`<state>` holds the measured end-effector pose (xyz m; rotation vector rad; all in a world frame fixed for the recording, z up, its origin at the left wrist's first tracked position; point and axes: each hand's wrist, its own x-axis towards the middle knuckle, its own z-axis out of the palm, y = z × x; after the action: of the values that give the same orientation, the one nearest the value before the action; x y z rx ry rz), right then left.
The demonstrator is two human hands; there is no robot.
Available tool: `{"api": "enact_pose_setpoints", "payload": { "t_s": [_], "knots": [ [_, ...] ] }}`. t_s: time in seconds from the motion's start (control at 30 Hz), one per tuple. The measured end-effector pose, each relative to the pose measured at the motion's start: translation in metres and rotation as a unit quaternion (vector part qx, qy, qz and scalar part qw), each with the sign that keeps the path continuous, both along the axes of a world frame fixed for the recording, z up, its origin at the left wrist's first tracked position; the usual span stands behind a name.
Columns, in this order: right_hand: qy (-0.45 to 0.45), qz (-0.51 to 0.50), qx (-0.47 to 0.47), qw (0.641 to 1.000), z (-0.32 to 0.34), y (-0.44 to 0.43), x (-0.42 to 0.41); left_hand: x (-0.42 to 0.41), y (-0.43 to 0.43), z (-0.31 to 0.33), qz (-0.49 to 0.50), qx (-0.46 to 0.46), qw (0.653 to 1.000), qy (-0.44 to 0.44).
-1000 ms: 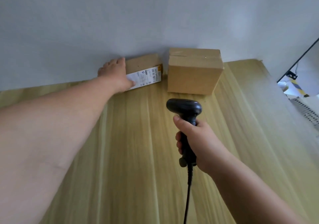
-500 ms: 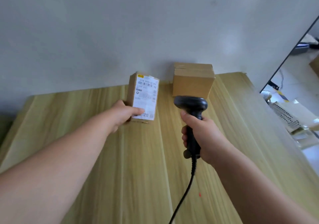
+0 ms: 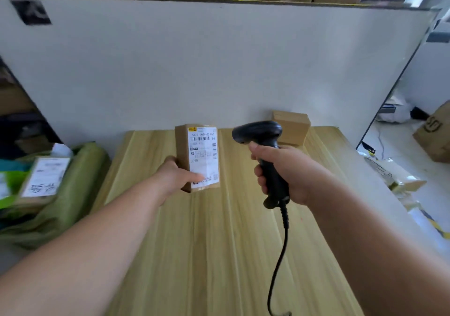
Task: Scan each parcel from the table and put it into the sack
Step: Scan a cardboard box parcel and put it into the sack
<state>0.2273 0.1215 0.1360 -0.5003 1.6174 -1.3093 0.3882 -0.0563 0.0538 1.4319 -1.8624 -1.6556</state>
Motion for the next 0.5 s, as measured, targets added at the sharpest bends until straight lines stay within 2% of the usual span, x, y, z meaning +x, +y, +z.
{"api": "enact_pose_setpoints", "payload": {
  "t_s": [0.27, 0.5],
  "knots": [
    [0.025, 0.074, -0.006, 0.997, 0.047, 0.013, 0.162, 0.169, 0.02, 0.029, 0.039, -0.011, 0.998, 0.05],
    [0.039, 0.1, -0.003, 0.994, 0.068, 0.023, 0.233, 0.232, 0.038, 0.045, 0.053, -0.028, 0.996, 0.065]
  ]
}}
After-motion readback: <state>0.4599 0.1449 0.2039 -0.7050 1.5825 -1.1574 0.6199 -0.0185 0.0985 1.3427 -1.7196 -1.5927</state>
